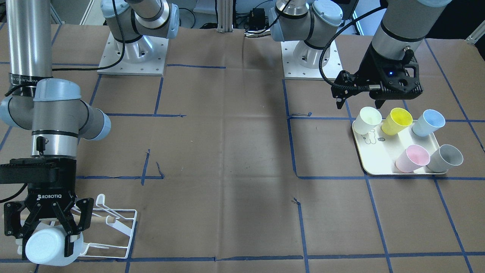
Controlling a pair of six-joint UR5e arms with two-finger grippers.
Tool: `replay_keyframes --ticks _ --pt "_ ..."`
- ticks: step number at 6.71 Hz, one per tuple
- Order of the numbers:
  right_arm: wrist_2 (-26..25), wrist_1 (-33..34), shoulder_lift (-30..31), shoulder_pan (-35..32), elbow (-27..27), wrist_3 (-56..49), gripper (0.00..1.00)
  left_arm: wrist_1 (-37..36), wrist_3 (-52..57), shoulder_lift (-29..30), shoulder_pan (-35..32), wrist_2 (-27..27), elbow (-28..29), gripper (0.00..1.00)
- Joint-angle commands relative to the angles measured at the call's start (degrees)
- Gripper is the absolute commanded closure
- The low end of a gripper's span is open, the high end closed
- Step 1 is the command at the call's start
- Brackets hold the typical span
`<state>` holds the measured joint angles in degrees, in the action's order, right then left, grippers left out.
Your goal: Transfer IKEA cup to right arm and place on rack
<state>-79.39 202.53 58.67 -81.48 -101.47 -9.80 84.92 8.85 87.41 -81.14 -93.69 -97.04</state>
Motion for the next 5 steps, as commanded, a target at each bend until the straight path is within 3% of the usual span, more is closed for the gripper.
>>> replay_keyframes --ticks 1,5 --pt "0.2 0.0 -1.8 0.0 0.8 0.2 0.72 -0.5 4.0 -1.6 7.6 0.1 -6.5 0.00" --pt "0.6 0.8 -4.2 -0.7 0.8 0.5 0.72 -0.5 22.5 -5.6 23.7 0.2 -13.6 0.01"
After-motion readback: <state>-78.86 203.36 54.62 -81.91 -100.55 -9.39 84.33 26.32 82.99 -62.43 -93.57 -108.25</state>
